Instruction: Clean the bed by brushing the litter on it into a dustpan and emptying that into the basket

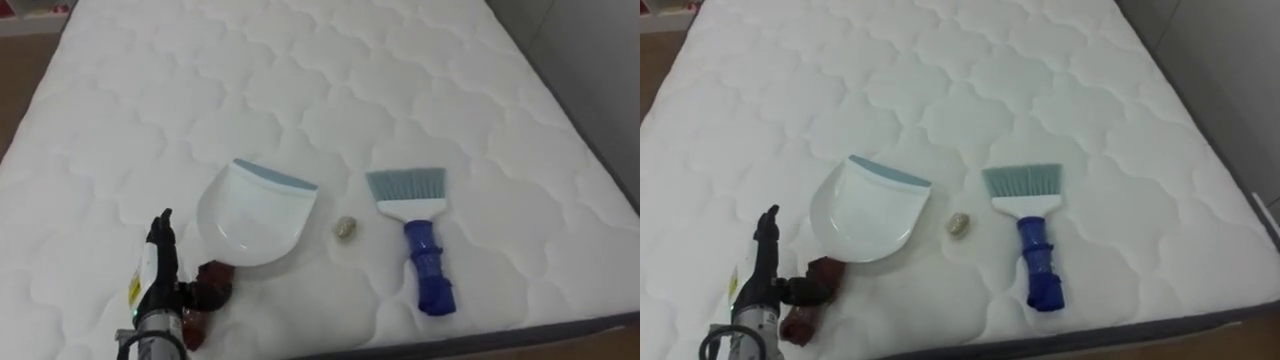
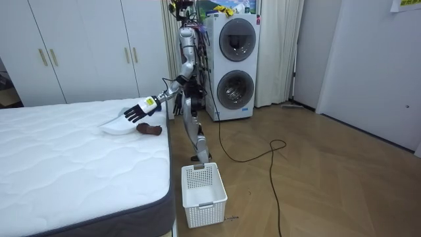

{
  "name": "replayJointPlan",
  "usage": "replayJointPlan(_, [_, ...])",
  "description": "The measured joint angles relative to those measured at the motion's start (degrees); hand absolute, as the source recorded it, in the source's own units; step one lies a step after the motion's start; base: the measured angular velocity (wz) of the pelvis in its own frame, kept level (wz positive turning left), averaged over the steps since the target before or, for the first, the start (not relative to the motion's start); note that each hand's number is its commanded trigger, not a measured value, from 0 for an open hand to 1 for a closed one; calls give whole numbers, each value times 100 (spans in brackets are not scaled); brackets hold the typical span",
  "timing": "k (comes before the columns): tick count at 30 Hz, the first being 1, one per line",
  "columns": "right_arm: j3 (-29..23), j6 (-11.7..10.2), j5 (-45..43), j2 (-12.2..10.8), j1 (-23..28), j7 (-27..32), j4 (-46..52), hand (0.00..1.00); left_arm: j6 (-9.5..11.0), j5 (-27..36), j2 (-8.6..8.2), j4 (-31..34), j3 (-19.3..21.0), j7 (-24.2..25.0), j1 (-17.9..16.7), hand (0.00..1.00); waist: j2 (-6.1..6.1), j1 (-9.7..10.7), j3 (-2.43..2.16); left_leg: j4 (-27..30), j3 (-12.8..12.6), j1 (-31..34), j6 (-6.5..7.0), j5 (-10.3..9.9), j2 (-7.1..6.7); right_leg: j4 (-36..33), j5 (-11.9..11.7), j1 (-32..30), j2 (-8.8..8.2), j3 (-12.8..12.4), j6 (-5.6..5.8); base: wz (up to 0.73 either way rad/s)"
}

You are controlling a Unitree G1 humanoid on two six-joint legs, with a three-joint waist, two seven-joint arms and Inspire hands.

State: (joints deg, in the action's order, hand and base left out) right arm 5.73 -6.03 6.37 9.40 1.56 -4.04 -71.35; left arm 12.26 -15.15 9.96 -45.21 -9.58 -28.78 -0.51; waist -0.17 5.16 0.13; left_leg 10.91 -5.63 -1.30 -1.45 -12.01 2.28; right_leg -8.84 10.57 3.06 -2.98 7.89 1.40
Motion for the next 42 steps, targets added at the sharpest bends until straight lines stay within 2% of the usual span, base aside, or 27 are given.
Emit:
replayJointPlan(8, [45, 63, 73, 1, -45, 22, 1, 0, -72, -4, -19, -169, -17, 61, 67, 0, 30, 84, 17, 25, 68, 152, 1, 1, -1, 15, -19, -112, -3, 166, 2, 3])
replayJointPlan(13, [49, 67, 73, 1, -101, 20, -54, 0, -72, 3, -18, -173, -16, 61, 186, 0, 29, 95, 20, 32, 88, 275, 1, 2, -1, 7, -20, -221, -4, 166, 1, 0])
replayJointPlan(25, [207, 121, 163, 9, -372, 33, -281, 0, -68, 211, -36, -629, -10, 61, 573, 0, -10, 70, 40, -9, 147, 491, 3, 3, 4, -91, -20, -546, 0, 155, 1, -3])
replayJointPlan(28, [218, 124, 130, 8, -488, 85, -371, 0, -68, 220, -40, -664, -15, 64, 590, 0, -22, 78, 47, -18, 352, 476, 7, 5, 1, -201, -20, -624, 0, 185, 1, -14])
replayJointPlan(30, [279, 125, 169, 8, -534, 151, -449, 0, -69, 257, -39, -670, -76, 88, 653, 0, -36, 91, 62, -26, 367, 478, 7, 5, -9, -193, -21, -623, -16, 304, 0, -5])
replayJointPlan(35, [339, 136, 214, 9, -613, 150, -500, 0, -70, 435, -41, -838, -121, 250, 851, 0, -27, 79, 73, -53, 517, 460, 8, 6, -1, -247, -20, -669, -6, 360, 0, -4])
replayJointPlan(36, [352, 136, 214, 11, -653, 162, -506, 0, -70, 435, -46, -906, -124, 275, 880, 0, 10, 76, 104, -51, 688, 459, 13, 11, 14, -422, -20, -765, -2, 406, -1, -17])
replayJointPlan(37, [373, 132, 214, 14, -672, 175, -515, 0, -69, 435, -53, -973, -127, 292, 908, 0, 33, 79, 118, -51, 758, 462, 16, 13, 16, -509, -20, -818, -4, 441, -1, -12])
replayJointPlan(38, [397, 119, 212, 15, -717, 205, -521, 0, -70, 434, -74, -1134, -134, 323, 965, 0, 55, 90, 141, -49, 775, 472, 17, 13, 14, -565, -20, -845, -18, 493, -1, 0])
replayJointPlan(40, [425, 112, 213, 12, -718, 205, -538, 0, -70, 434, -96, -1246, -133, 354, 1020, 0, 53, 124, 141, -49, 714, 537, 17, 13, -6, -490, -20, -847, -32, 486, -1, 8])
replayJointPlan(42, [421, 112, 226, 15, -714, 211, -554, 0, -70, 435, -111, -1293, -128, 359, 1072, 0, 53, 104, 143, -70, 779, 587, 24, 17, 2, -643, -18, -1015, -35, 484, -2, -13])
